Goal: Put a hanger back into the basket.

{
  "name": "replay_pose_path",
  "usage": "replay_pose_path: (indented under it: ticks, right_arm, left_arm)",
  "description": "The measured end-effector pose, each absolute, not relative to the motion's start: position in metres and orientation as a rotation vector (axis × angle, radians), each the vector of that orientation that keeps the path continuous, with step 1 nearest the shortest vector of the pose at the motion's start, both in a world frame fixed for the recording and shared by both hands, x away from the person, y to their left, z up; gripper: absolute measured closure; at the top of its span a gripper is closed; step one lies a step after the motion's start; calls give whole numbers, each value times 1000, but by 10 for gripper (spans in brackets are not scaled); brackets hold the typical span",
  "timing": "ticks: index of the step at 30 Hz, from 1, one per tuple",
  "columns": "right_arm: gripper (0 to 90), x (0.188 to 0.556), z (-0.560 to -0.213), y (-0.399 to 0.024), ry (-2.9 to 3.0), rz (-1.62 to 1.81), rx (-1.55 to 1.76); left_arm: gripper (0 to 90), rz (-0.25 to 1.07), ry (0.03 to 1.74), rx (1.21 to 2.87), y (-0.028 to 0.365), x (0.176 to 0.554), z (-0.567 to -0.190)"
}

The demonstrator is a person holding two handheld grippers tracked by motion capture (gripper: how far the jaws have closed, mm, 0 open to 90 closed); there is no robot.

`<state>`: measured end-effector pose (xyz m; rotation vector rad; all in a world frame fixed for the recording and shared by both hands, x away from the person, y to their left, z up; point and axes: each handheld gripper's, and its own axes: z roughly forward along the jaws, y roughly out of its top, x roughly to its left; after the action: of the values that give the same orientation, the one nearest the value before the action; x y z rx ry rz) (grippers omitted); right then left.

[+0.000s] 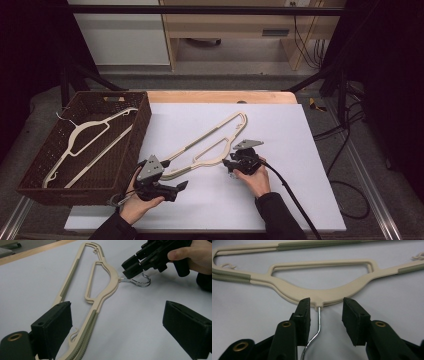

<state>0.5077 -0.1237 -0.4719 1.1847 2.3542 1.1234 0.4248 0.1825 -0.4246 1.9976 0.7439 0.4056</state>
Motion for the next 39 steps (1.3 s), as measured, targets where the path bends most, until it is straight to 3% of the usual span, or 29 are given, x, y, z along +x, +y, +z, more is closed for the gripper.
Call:
replay_pose_path:
  ticks: [15,39]
  right_arm:
    - [872,509,-480,-119,2409,1093,1183]
    - [889,505,-454,-115,2373,1104,1143]
  left_arm:
    - [90,397,754,2002,183,427,-427]
    - [98,417,761,2034,168,449,-420]
